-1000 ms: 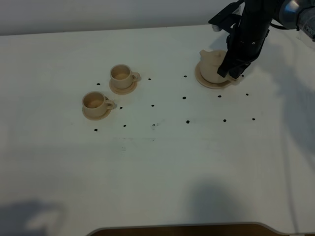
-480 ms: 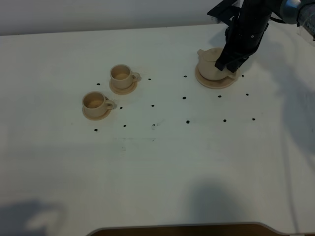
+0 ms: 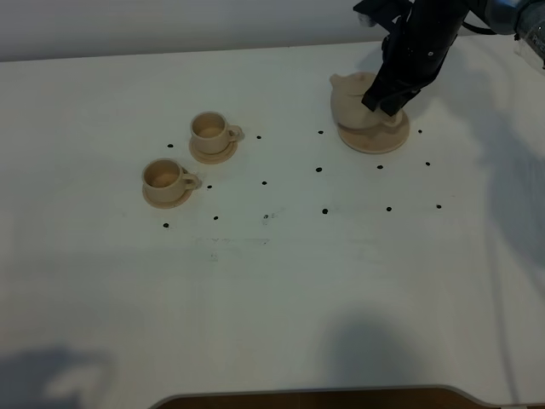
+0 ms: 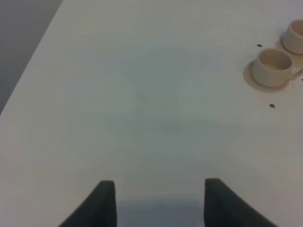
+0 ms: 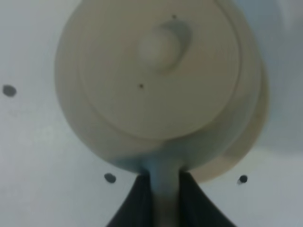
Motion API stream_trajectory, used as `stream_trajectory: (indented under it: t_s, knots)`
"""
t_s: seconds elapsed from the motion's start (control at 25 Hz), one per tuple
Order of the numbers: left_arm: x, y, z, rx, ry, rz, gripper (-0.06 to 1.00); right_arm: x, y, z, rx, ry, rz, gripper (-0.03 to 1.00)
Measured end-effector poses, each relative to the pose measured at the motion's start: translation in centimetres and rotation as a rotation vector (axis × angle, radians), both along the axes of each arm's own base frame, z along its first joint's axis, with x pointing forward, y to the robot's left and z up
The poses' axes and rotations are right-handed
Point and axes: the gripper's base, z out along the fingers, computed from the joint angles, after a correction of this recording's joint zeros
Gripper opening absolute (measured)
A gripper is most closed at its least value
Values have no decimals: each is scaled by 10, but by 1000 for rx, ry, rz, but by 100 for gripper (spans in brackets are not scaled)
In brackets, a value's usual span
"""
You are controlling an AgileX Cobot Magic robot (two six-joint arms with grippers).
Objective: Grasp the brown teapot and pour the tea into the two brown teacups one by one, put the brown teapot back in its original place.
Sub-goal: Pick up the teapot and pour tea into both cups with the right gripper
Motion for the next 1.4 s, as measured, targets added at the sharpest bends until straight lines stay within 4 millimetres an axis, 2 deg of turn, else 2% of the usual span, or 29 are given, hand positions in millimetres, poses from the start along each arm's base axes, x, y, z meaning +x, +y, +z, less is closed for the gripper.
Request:
stream_trajectory:
  t_s: [0.24, 0.4, 0.96, 1.2, 1.4]
  knots:
    - [0, 0, 0, 0, 0, 0, 44, 1, 3, 8, 23, -23, 1, 9]
    - [0, 0, 0, 0, 0, 0, 44, -4, 16, 15, 32, -36, 43, 9]
    - [0, 0, 0, 0, 0, 0, 44, -36, 110, 23, 1, -235, 278, 9]
    - [0, 0, 0, 0, 0, 0, 44, -51, 136, 23, -96, -312, 376, 9]
    - [0, 0, 0, 0, 0, 0, 44, -60, 153, 10, -136, -315, 430, 9]
